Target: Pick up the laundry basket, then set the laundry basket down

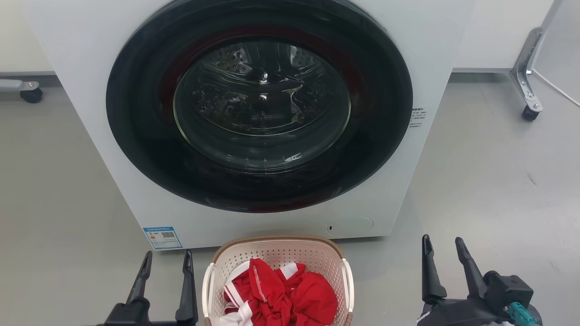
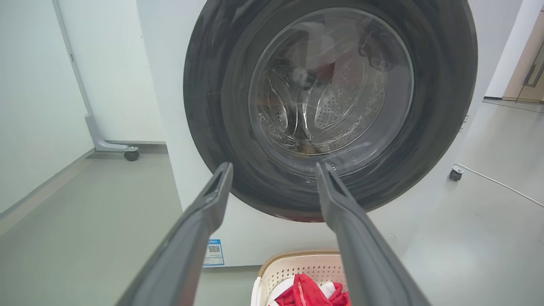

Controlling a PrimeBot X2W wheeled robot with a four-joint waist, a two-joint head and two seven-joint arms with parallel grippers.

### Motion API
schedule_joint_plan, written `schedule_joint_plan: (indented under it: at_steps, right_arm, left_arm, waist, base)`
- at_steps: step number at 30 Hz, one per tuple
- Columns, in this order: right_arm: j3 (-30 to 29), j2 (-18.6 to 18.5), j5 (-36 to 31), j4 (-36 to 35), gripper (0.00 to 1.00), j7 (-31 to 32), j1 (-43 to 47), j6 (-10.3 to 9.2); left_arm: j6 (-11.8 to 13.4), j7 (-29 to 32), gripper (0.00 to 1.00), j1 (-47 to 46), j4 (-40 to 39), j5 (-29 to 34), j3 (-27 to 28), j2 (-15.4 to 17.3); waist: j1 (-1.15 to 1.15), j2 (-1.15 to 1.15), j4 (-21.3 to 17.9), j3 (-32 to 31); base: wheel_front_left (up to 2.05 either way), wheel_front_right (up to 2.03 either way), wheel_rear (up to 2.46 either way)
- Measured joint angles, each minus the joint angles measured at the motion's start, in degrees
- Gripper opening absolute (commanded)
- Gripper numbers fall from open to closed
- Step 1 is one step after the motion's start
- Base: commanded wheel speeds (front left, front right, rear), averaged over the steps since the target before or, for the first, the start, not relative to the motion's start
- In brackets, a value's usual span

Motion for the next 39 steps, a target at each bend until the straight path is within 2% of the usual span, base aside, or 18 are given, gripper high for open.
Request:
schedule_joint_plan:
  at_steps: [9,39]
  right_arm:
    - [1.08,-0.09,-6.31,-0.77,1.00,-1.58,0.18,-1.08]
    - [1.62,-0.10,-5.45,-1.26,1.00,-1.58,1.03,-1.21]
  left_arm:
    - [1.12,-1.55,1.00,0.96,-0.94,7.14,-1.13,-0.02]
    - [0.71,-1.55,1.00,1.77,-0.90,5.81,-1.03,-0.87]
  waist:
    - [0.00,0.00,-0.02,0.00]
    - [0.00,0.00,0.15,-0.37]
  base:
    - [0.00,0.00,0.00]
    - [0.00,0.00,0.00]
